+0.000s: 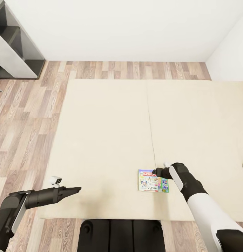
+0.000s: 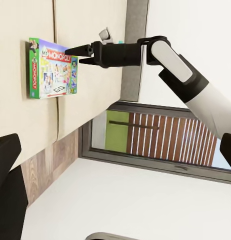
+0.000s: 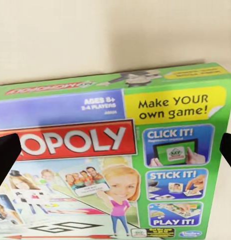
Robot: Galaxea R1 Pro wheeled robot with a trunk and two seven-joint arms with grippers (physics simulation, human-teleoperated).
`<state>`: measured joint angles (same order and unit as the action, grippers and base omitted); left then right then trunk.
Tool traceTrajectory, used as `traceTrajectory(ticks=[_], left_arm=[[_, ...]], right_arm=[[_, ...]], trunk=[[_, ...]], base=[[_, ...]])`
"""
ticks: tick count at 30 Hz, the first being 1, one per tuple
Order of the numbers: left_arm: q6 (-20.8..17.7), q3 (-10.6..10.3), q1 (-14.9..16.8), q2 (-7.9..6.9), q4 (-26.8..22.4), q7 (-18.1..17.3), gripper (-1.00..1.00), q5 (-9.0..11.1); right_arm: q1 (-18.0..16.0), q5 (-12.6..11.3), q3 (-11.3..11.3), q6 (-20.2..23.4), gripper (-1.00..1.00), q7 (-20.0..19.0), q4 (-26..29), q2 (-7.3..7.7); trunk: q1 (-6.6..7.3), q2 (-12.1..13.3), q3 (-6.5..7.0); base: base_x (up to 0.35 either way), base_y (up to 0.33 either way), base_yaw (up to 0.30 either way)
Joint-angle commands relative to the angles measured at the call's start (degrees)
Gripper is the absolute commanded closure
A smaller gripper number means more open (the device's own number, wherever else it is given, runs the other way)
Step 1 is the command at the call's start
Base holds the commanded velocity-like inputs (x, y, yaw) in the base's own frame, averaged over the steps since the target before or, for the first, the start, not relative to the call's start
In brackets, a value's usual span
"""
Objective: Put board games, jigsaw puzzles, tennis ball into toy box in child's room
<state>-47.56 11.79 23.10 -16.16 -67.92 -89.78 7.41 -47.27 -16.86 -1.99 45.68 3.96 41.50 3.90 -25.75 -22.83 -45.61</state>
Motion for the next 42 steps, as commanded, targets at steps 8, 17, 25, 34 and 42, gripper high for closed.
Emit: traceTrajectory(ticks=[8, 17, 25, 34, 42], left_arm=[[-0.6, -0.1, 0.0, 0.06, 0.0, -0.2, -1.00, -0.1], [-0.6, -0.1, 0.0, 0.07, 0.0, -0.2, -1.00, -0.1], [-0.6, -0.1, 0.0, 0.04, 0.0, -0.2, -1.00, -0.1], [-0.6, 0.0, 0.0, -0.01, 0.0, -0.2, -1.00, -0.1], [-0.6, 0.0, 0.0, -0.02, 0.0, -0.2, -1.00, -0.1]], right_arm=[[0.0, -0.5, -0.2, 0.2, -1.00, 0.4, 0.1, 0.05], [0.0, -0.5, -0.2, 0.2, -1.00, 0.4, 0.1, 0.11], [0.0, -0.5, -0.2, 0.2, -1.00, 0.4, 0.1, 0.14], [0.0, -0.5, -1.1, 0.2, -1.00, -0.7, 0.1, 0.20], [-0.1, -0.5, -1.7, -0.2, -1.00, -4.9, 0.1, 2.90]], trunk=[[-0.03, -0.1, 0.14], [-0.03, -0.1, 0.64], [-0.03, -0.1, 0.71], [-0.03, -0.1, 0.72], [-0.03, -0.1, 0.72]], base=[[0.000, 0.000, 0.002], [0.000, 0.000, 0.000], [0.000, 0.000, 0.000], [0.000, 0.000, 0.000], [0.000, 0.000, 0.000]])
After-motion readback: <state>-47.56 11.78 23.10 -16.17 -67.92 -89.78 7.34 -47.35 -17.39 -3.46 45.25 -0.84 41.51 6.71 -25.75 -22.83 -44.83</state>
